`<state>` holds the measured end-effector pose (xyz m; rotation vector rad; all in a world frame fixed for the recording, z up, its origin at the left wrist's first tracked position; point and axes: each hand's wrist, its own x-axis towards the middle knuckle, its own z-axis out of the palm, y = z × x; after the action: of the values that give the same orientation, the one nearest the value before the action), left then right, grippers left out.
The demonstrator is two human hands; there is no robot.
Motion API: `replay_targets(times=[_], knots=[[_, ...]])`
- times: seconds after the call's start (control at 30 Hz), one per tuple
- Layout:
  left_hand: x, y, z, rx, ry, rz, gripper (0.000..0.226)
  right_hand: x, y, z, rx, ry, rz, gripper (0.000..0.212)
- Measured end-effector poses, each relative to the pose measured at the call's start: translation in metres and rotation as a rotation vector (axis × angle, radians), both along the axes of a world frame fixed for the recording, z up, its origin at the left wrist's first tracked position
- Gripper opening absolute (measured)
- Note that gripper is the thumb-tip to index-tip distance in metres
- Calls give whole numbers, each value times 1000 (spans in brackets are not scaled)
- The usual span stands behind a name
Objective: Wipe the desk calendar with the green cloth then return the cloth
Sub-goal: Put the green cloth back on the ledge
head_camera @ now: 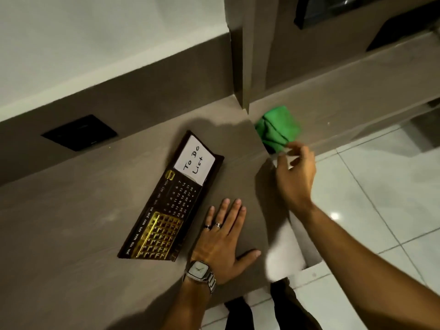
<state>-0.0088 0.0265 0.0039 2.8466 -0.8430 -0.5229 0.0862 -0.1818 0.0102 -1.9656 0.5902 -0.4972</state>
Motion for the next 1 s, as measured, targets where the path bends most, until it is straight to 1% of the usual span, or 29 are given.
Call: replay_targets(times=[0.07,0.13,0.2,0.27,0.33,0.37,0.4,0.43,0.53,0.57,0.63,0.7,0.77,0.83,0.87,0.93,1.0], knots=[[4,1,11,16,7,-14,86,-4,18,16,79,55,133,14],[9,6,31,19,-60,-21,76,-3,38,33,149,106,307,11],[16,15,55,21,-172,-11,67,2,57,49,110,143,458,15],[22,30,82,-23,-285,43,58,10,74,67,44,115,544,20],[27,49,103,-41,-346,97,55,20,91,85,-42,83,600,28],[29,58,110,-25,-348,115,55,26,99,92,-77,79,630,34],[29,68,116,0,-333,135,58,32,107,100,-107,71,669,39],[29,78,118,30,-295,154,65,37,115,105,-143,72,717,43],[20,104,113,125,-158,167,107,48,132,112,-334,172,850,43],[16,109,112,122,-144,186,115,50,135,112,-413,216,872,41],[9,118,111,51,-142,265,114,52,136,111,-536,267,888,37],[3,126,111,-60,-143,379,101,53,132,110,-592,268,878,40],[-2,138,110,-160,-196,507,71,52,127,110,-603,253,862,39],[-5,150,112,-286,-288,660,38,51,122,110,-586,224,840,30],[-3,157,114,-336,-328,732,27,50,120,110,-568,203,821,25],[4,170,117,-376,-359,832,14,47,117,109,-536,180,782,21],[15,182,121,-386,-349,897,10,43,117,107,-494,181,759,20]])
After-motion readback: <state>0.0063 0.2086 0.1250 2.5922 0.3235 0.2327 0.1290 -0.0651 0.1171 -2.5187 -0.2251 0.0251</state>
